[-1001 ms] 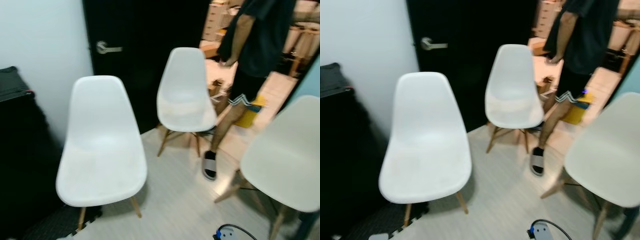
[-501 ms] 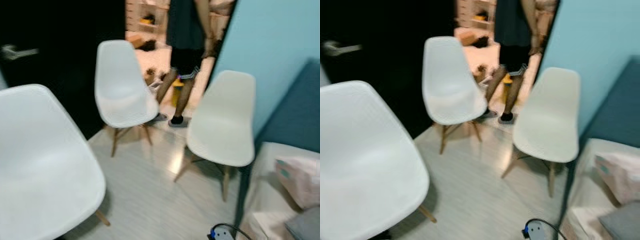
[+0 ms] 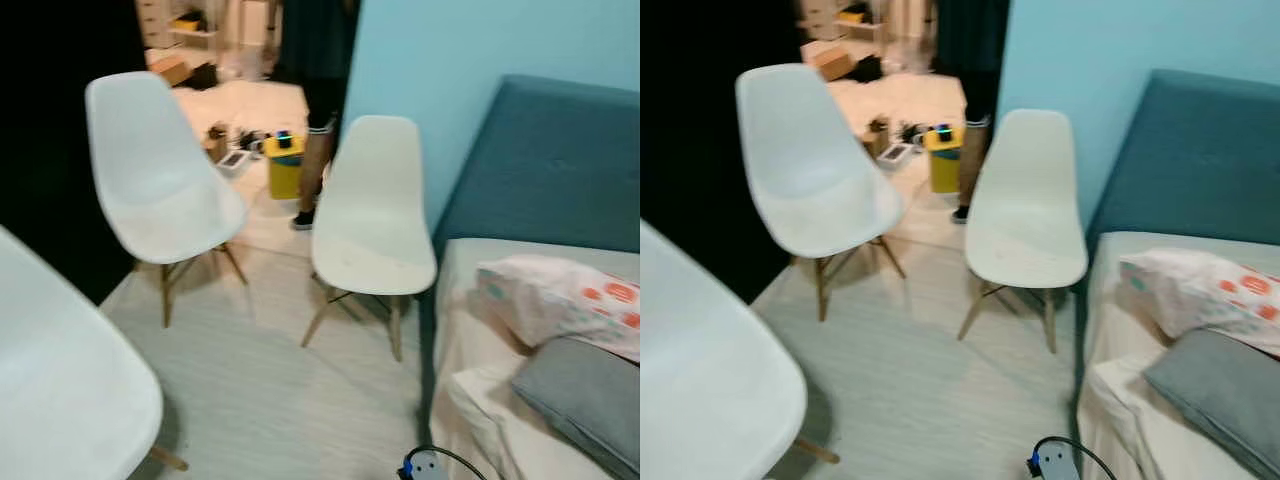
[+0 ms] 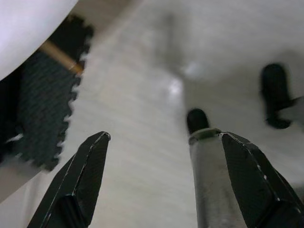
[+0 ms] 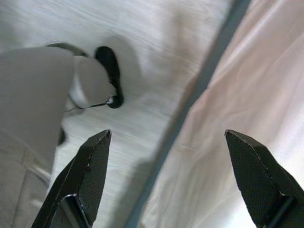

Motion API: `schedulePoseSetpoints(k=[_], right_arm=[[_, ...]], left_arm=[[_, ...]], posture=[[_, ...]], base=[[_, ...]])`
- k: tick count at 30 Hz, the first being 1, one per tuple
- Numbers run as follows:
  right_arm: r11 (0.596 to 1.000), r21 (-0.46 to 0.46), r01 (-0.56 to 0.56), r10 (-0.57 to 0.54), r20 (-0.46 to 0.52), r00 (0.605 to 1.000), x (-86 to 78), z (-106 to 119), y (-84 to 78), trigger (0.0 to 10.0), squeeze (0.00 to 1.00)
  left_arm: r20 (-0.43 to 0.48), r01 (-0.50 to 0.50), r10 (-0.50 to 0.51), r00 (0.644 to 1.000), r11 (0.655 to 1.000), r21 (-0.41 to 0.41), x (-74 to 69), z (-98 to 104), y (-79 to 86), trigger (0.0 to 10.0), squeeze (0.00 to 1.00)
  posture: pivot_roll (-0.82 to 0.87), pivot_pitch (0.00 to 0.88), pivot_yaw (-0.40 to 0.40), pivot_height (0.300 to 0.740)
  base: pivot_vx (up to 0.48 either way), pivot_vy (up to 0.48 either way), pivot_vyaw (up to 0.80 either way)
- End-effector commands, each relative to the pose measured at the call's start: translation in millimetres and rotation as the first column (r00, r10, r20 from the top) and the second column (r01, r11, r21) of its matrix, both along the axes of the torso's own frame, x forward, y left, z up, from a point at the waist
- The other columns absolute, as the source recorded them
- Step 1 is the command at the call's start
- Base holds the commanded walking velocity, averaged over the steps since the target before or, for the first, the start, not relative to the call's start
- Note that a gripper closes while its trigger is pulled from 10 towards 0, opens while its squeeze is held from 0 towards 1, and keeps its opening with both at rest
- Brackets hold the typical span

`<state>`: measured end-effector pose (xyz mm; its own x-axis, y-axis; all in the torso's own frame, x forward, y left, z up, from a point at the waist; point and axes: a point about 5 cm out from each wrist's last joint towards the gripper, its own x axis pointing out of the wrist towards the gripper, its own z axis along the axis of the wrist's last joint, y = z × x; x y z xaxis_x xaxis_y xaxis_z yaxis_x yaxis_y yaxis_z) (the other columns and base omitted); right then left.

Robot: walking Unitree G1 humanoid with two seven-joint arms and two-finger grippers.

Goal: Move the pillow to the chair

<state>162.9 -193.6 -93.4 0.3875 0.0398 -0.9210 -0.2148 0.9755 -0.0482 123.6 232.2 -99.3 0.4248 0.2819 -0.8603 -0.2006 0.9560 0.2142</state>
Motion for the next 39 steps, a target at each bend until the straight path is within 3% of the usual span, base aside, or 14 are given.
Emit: schedulePoseSetpoints(k=[1,24,27,29,31,34,37,39], right_arm=[[1.0,-0.001,-0.012,0.012,-0.012,1.0,-2.8,-2,3.9,10.0,0.0],[0.998,-0.038,-0.042,0.04,-0.035,0.999,-15.6,-3,-18.3,10.0,0.0],[0.999,-0.044,-0.007,0.007,-0.017,1.0,-12.6,-1,-22.4,10.0,0.0],[0.996,-0.046,0.071,-0.069,0.051,0.996,5.9,9,-32.3,10.0,0.0],[0.995,-0.044,0.086,-0.083,0.072,0.994,12.1,12,-34.3,10.0,0.0],[0.993,-0.029,0.111,-0.104,0.173,0.979,46.9,31,-38.0,10.0,0.0],[0.994,-0.024,0.111,-0.104,0.205,0.973,58.6,37,-37.0,10.0,0.0],[0.995,0.0,0.099,-0.095,0.254,0.963,76.1,47,-29.2,10.0,0.0]], left_arm=[[-0.045,-0.002,0.001,0.999,1.0,-0.003,-12.9,-4,0.0,10.0,0.0],[-0.055,0.062,-0.061,0.997,0.998,0.01,-12.7,-4,1.7,10.0,0.0],[-0.058,0.077,-0.076,0.995,0.997,0.005,-12.8,-4,-1.1,10.0,0.0],[-0.06,0.097,-0.097,0.993,0.995,0.002,-13.3,-5,-3.8,10.0,0.0],[-0.058,0.098,-0.098,0.994,0.995,0.002,-13.2,-5,-4.2,10.0,0.0],[-0.031,0.078,-0.077,0.997,0.997,0.018,-12.8,-4,-4.4,10.0,0.0],[-0.019,0.072,-0.071,0.997,0.997,0.033,-10.6,-3,-1.6,10.0,0.0],[0.018,0.073,-0.074,0.997,0.994,0.077,2.5,6,16.5,10.0,0.0]], posture=[[-0.2,0.042,-0.06,0.74],[-0.17,0.0,-0.063,0.74],[-0.16,0.0,-0.045,0.74],[-0.16,0.0,-0.028,0.74],[-0.16,0.0,-0.028,0.74],[-0.15,0.0,-0.022,0.74],[-0.13,0.0,-0.047,0.74],[-0.1,0.0,-0.079,0.74]], base=[[0.0,0.0,-0.8],[0.0,0.0,-0.8],[0.0,0.0,-0.8],[0.0,0.0,-0.8],[0.0,0.0,-0.8],[0.0,0.0,-0.8],[0.0,0.0,-0.8],[0.0,0.0,-0.8]])
